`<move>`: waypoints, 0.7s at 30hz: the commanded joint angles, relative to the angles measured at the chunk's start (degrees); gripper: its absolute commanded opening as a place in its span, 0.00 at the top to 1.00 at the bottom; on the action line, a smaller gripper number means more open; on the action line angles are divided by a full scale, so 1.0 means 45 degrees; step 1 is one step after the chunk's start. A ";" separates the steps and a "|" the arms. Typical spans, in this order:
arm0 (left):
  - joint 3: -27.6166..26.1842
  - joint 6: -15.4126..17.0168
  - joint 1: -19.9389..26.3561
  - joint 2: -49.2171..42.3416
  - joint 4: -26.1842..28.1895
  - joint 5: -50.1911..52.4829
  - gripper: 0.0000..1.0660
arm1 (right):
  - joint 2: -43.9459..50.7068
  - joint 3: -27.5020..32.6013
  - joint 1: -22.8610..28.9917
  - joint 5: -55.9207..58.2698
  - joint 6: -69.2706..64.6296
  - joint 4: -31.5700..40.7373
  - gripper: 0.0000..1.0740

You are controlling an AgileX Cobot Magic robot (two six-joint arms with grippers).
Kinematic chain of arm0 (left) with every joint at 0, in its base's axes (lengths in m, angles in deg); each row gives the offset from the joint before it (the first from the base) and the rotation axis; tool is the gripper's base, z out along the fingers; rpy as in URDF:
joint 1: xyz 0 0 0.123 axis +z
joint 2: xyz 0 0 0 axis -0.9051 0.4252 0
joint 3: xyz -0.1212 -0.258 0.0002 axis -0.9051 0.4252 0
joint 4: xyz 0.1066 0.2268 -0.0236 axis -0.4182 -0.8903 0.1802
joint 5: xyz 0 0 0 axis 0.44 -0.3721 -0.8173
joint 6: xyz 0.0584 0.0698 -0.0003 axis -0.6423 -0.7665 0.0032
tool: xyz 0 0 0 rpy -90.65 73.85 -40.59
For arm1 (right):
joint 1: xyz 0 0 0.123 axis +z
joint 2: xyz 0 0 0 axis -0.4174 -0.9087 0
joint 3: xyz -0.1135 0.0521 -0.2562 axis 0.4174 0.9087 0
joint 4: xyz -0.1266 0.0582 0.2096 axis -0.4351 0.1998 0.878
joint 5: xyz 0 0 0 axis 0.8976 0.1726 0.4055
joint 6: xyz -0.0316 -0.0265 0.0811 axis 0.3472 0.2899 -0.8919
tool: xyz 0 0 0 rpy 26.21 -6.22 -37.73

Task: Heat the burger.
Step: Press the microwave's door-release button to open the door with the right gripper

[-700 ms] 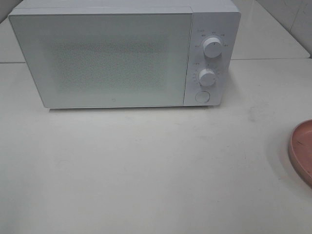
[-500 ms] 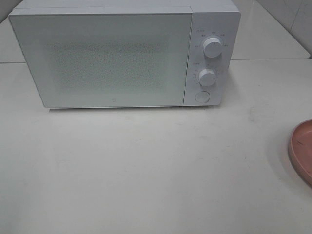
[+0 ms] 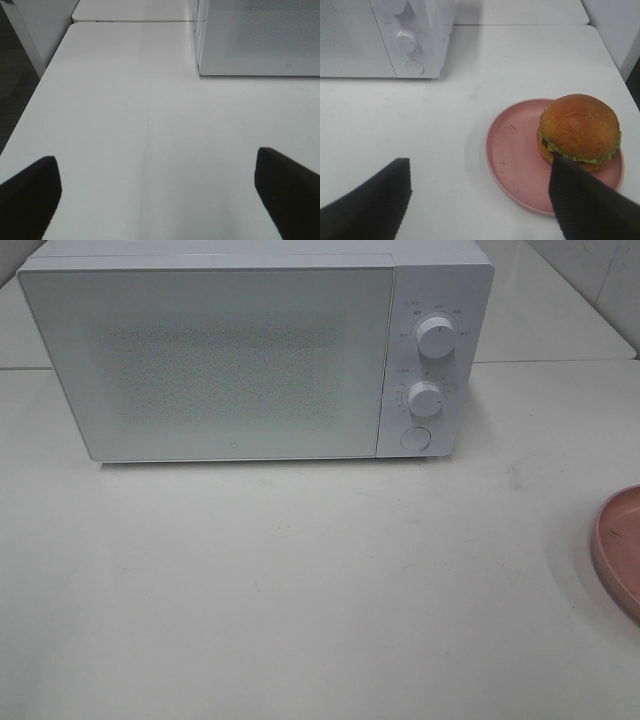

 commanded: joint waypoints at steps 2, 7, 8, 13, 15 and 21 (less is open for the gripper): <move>-0.0013 0.0025 0.0025 -0.0255 -0.0038 -0.0013 0.08 | -0.0738 -0.0229 0.0038 -0.0509 0.0102 0.0064 0.29; -0.0013 0.0025 0.0025 -0.0255 -0.0038 -0.0013 0.08 | -0.2024 -0.0229 0.0038 -0.1324 0.0102 0.0064 0.29; -0.0013 0.0025 0.0025 -0.0255 -0.0038 -0.0013 0.08 | -0.2024 -0.0229 0.0038 -0.1324 0.0102 0.0064 0.29; -0.0013 0.0025 0.0025 -0.0255 -0.0038 -0.0013 0.08 | -0.3170 -0.0178 0.0038 -0.2355 0.0102 0.0064 0.29; -0.0013 0.0025 0.0025 -0.0255 -0.0038 -0.0013 0.08 | -0.3349 -0.0153 0.0038 -0.2559 0.0102 0.0064 0.29; -0.0013 0.0025 0.0025 -0.0255 -0.0038 -0.0013 0.08 | -0.4342 -0.0013 0.0038 -0.3692 0.0102 0.0064 0.29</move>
